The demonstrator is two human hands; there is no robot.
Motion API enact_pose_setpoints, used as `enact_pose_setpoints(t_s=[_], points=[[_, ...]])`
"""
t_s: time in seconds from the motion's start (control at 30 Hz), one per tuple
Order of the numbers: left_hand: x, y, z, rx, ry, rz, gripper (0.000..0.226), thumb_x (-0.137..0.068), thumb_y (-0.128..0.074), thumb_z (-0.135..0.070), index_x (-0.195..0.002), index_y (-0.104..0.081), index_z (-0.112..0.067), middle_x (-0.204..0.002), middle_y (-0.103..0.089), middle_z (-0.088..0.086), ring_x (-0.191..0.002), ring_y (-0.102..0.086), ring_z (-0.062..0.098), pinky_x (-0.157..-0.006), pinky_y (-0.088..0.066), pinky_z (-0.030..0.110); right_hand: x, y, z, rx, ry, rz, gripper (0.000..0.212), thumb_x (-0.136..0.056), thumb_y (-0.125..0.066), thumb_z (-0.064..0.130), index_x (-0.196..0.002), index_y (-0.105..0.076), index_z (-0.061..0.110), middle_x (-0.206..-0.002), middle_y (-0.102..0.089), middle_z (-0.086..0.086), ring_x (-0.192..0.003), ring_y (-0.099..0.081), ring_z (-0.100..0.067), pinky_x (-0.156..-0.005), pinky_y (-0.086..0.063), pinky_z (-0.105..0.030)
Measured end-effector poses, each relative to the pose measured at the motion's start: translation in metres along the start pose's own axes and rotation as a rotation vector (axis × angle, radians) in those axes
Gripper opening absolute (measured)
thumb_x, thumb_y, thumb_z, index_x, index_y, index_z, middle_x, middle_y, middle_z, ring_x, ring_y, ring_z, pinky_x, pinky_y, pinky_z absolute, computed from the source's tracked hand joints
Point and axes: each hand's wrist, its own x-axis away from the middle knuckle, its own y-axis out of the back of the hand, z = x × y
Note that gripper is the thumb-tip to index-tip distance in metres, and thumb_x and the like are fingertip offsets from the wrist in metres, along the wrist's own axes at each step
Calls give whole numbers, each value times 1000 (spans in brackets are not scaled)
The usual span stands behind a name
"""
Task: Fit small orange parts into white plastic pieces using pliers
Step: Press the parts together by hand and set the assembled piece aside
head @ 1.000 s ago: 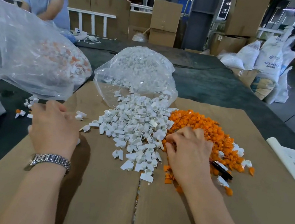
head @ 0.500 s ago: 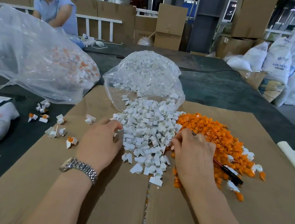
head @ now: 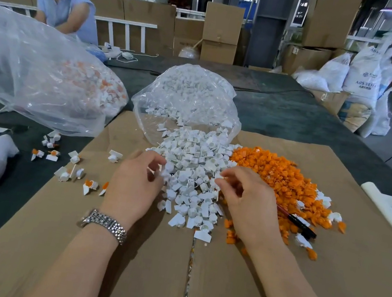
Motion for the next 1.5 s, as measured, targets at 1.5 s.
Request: enact_pose_setpoints(t_s=[1.5], points=[[-4,-3,-16,1420,538,531,12,-83,-74,3,-91,-81,-3,-115,-71,29,-105,-74,34,-71,-63,25,-23,8,39,-522,-239,149,4,-95,-70,19,-96,-74,17,-84,-75,2,-75,-72,-7,-65,-52,-13]])
